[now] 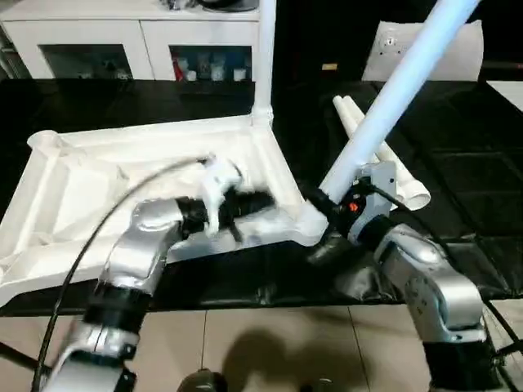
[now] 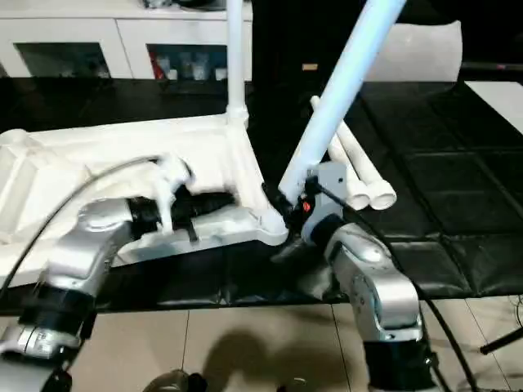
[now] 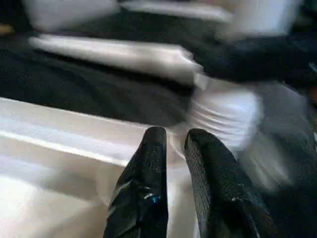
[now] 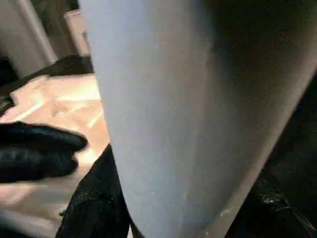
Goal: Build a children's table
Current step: Rotate table base
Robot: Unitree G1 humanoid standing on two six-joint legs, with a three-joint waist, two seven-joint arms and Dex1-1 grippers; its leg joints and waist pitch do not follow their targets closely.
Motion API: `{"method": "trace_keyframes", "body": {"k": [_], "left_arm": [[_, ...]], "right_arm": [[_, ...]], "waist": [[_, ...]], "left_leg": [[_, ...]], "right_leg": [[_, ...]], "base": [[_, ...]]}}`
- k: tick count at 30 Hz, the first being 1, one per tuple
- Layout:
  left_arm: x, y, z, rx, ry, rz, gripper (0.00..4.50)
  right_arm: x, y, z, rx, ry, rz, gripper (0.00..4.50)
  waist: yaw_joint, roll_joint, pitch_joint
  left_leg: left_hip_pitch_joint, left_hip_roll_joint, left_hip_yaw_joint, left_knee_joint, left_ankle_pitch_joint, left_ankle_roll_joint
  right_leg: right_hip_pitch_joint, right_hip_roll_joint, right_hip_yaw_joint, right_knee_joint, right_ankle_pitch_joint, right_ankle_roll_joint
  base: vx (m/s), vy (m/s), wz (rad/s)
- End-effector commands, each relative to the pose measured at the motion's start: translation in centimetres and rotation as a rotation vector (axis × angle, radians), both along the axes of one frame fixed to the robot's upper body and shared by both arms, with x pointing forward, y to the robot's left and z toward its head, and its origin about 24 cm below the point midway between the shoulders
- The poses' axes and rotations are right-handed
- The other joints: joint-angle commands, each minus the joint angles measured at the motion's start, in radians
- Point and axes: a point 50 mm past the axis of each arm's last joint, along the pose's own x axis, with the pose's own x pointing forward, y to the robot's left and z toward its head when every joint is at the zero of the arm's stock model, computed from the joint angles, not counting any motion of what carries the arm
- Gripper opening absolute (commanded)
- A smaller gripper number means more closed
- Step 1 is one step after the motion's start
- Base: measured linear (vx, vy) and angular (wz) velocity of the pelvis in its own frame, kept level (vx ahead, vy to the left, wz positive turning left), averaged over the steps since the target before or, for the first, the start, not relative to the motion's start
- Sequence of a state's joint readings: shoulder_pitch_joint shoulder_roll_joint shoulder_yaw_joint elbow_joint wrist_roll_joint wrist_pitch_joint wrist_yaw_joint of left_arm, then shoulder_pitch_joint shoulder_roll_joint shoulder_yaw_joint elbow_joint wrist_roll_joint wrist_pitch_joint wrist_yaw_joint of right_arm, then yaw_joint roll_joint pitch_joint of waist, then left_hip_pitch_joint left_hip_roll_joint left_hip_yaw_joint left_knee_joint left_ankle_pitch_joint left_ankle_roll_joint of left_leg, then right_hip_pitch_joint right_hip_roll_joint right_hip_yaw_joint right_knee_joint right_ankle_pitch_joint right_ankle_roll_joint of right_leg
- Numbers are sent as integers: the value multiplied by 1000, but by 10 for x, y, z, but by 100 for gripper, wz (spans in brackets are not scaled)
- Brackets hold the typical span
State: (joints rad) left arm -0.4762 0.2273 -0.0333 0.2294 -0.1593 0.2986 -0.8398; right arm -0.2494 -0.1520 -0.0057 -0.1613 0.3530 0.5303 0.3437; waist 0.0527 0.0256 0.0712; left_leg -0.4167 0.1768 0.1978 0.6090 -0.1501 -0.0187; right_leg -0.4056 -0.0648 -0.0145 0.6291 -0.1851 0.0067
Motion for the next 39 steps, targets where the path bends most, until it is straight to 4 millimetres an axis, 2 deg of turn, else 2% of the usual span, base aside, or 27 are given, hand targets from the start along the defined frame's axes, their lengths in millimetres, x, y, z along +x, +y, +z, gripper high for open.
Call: {"method": "trace_keyframes", "body": {"k": [1, 3, 4, 5, 6, 7, 8, 9, 10, 11, 12, 13, 14, 15, 16, 17, 18, 19, 20, 21, 22, 23, 24, 26, 28, 35, 39], "left_arm": [[1, 11, 3, -45, 2, 141, 87], [-9, 19, 3, -66, -19, 274, 87], [-14, 21, 2, -47, -34, 310, 87], [-17, 22, 0, -49, -30, 352, 87], [-22, 21, 0, -57, -37, 393, 87], [-25, 21, 0, -66, -42, 430, 87], [-29, 21, 1, -66, -41, 462, 87], [-32, 21, 1, -41, -49, 491, 87], [-35, 20, 0, -15, -59, 510, 87], [-39, 20, -3, -16, -36, 541, 87], [-43, 21, -6, 14, -20, 565, 87], [-43, 21, -7, 16, -19, 566, 87], [-47, 22, -9, 36, -7, 589, 87], [-50, 24, -10, 31, -1, 607, 87], [-51, 26, -9, 35, -6, 623, 87], [-52, 27, -9, 37, -11, 637, 87], [-54, 29, -7, 43, -20, 664, 87], [-54, 29, -7, 43, -20, 666, 87], [-55, 31, -5, 44, -31, 670, 87], [-55, 31, -5, 39, -33, 664, 87], [-56, 30, -4, 37, -35, 658, 87], [-57, 29, -1, 30, -49, 645, 87], [-58, 27, 1, 13, -49, 633, 87], [-60, 26, 3, 4, -49, 627, 87], [-60, 28, 3, 13, -48, 639, 87], [-63, 36, -1, 38, -30, 677, 87], [-64, 35, -1, 48, -33, 669, 87]], "right_arm": [[-4, -3, 7, 16, -7, -31, 190], [-11, -1, 8, 18, 6, -44, 190], [-13, -1, 8, 12, 5, -50, 190], [-14, 0, 8, -3, -5, -60, 190], [-16, 1, 7, -12, 0, -64, 190], [-17, 2, 6, -20, 4, -67, 190], [-19, 3, 6, -34, 2, -77, 190], [-20, 3, 5, -30, 10, -90, 190], [-22, 3, 5, -27, 10, -97, 190], [-25, 3, 4, 33, 35, -121, 190], [-26, -1, 4, -1, 16, -154, 190], [-26, -2, 4, -4, 14, -156, 190], [-27, -6, 5, -48, -17, -187, 190], [-30, -9, 6, -49, -40, -187, 190], [-31, -11, 6, 0, -32, -199, 190], [-33, -14, 5, 19, -24, -207, 190], [-34, -17, 3, 39, -3, -227, 190], [-34, -17, 3, 40, -2, -228, 190], [-35, -18, 3, 63, 8, -243, 190], [-35, -20, 4, 56, -11, -271, 190], [-34, -23, 4, 16, -22, -316, 190], [-34, -23, 1, -27, -2, -339, 190], [-37, -22, -2, -32, 14, -317, 190], [-44, -18, -5, -5, 31, -280, 190], [-47, -16, -6, 5, 38, -263, 190], [-48, -7, -3, -31, 12, -185, 190], [-49, -1, -2, -73, 17, -111, 190]], "waist": [[-3, 1, -77], [-7, -2, -75], [-8, -9, -75], [-9, -3, -75], [-4, -23, -67], [-10, 5, -72], [-29, 2, -73], [-40, 24, -73], [-50, 32, -67], [-58, 33, -61], [-40, 33, -51], [-37, 22, -50], [-17, -6, -45], [-3, -55, -39], [5, -53, -45], [18, -58, -61], [16, -53, -56], [13, -43, -65], [-4, -31, -58], [-20, -9, -66], [-25, -6, -66], [-35, -9, -67], [-34, -8, -65], [-35, -10, -65], [-33, -5, -67], [-29, -4, -71], [-22, -11, -64]], "left_leg": [[45, 44, -30, -78, -345, -48], [41, 48, -32, -84, -338, -45], [40, 49, -33, -84, -337, -44], [44, 47, -31, -82, -344, -44], [-14, 22, -65, -107, -345, 13], [-4, 31, -77, -117, -365, 24], [11, 48, -112, -117, -411, 40], [18, 77, -164, -136, -468, 23], [19, 98, -203, -159, -527, 13], [63, 186, -182, -169, -607, -27], [49, 189, -150, -204, -704, -61], [47, 184, -142, -208, -727, -58], [41, 109, -89, -149, -712, -65], [91, -24, -29, 90, -428, -59], [50, -17, -46, 104, -225, -28], [-14, -15, -68, 80, -49, -26], [0, 3, -67, 29, -86, -53], [5, 14, -70, -4, -109, -60], [5, 37, -82, -61, -194, -51], [24, 51, -88, -75, -338, -54], [33, 55, -90, -78, -375, -56], [28, 53, -92, -81, -394, -63], [34, 49, -86, -80, -408, -60], [37, 47, -79, -76, -401, -51], [35, 50, -78, -80, -374, -45], [37, 54, -72, -82, -311, -34], [45, 52, -68, -85, -336, -33]], "right_leg": [[21, -61, 28, -91, -332, -162], [23, -59, 28, -95, -327, -151], [23, -58, 28, -95, -328, -145], [18, -57, 28, -98, -347, -134], [58, -77, -17, -85, -362, -137], [53, -70, -33, -80, -373, -145], [42, -61, -52, -77, -307, -179], [52, -39, -73, -51, -232, -206], [54, -22, -82, -22, -216, -209], [33, -28, -55, -2, -208, -148], [38, -20, -55, 37, -187, -108], [42, -24, -44, 45, -182, -87], [29, -51, 7, -39, -322, -69], [-54, -140, 2, -210, -915, 21], [-21, -171, 51, -208, -1054, 69], [38, -164, 49, -170, -1046, 127], [24, -132, 16, -155, -932, 98], [45, -115, 2, -138, -801, 63], [50, -70, -24, -115, -566, 9], [44, -60, -30, -108, -500, -13], [42, -66, -26, -113, -474, -33], [49, -66, -24, -109, -417, -63], [47, -70, -20, -112, -413, -75], [46, -75, -17, -119, -432, -82], [47, -72, -15, -116, -396, -85], [55, -74, -12, -106, -257, -123], [57, -77, -12, -116, -331, -113]], "base": [[0, 0, 0], [0, 0, 0], [0, 0, 0], [0, 0, 0], [0, 0, 0], [-2, -13, 27], [-1, -33, 52], [-1, -33, 52], [13, -73, 45], [18, -123, 29], [18, -123, 29], [13, -168, 15], [-20, -186, 11], [-20, -186, 11], [-37, -144, -12], [24, -94, -26], [24, -94, -26], [0, 0, 0], [0, 0, 0], [0, 0, 0], [0, 0, 0], [0, 0, 0], [0, 0, 0], [0, 0, 0], [0, 0, 0], [0, 0, 0], [0, 0, 0]]}}
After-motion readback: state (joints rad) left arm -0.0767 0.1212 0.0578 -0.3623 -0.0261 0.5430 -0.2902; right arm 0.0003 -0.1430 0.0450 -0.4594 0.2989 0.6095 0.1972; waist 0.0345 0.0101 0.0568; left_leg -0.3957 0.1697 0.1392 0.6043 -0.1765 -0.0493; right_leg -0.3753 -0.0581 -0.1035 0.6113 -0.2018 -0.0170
